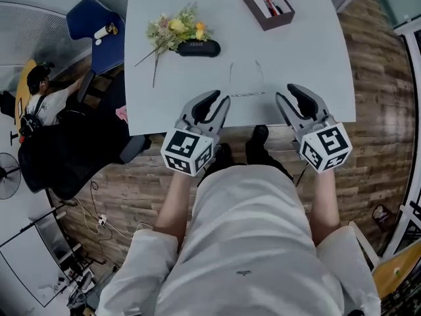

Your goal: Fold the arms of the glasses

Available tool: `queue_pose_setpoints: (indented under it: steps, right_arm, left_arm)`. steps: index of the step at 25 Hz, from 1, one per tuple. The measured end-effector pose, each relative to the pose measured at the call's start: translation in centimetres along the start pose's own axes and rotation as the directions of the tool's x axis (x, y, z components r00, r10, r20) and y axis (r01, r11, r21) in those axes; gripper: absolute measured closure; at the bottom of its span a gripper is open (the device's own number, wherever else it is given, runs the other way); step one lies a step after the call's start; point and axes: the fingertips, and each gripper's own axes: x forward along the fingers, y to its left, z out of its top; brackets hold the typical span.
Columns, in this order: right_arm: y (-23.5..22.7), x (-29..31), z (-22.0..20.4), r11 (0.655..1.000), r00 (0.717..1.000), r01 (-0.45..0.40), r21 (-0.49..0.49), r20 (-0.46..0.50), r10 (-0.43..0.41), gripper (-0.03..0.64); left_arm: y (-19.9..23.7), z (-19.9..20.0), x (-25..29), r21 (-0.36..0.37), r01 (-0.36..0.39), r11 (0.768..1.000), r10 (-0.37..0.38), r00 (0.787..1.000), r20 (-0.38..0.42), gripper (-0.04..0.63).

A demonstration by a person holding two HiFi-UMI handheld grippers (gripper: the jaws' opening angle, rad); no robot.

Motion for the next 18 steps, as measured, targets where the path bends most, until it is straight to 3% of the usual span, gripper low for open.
queue_pose_setpoints:
  steps: [9,18]
  right_arm:
    - [-1.2,0.9,-2.0,0.994,0.992,-0.102,-0.033,-0.079,0.1,0.459]
    - [-1.0,2.0,-4.9,0.988,0.975,-0.143,-0.063,-0.179,0.13,0.453]
  left_arm:
    - [0.0,-1.8,0.9,-0.049,-0.093,0.994,0.092,0.995,-0.021,0.505]
    - [0.5,-3.6,1.3,-0.079,-0.114,0.99,0.109,0.992,-0.066,0.505]
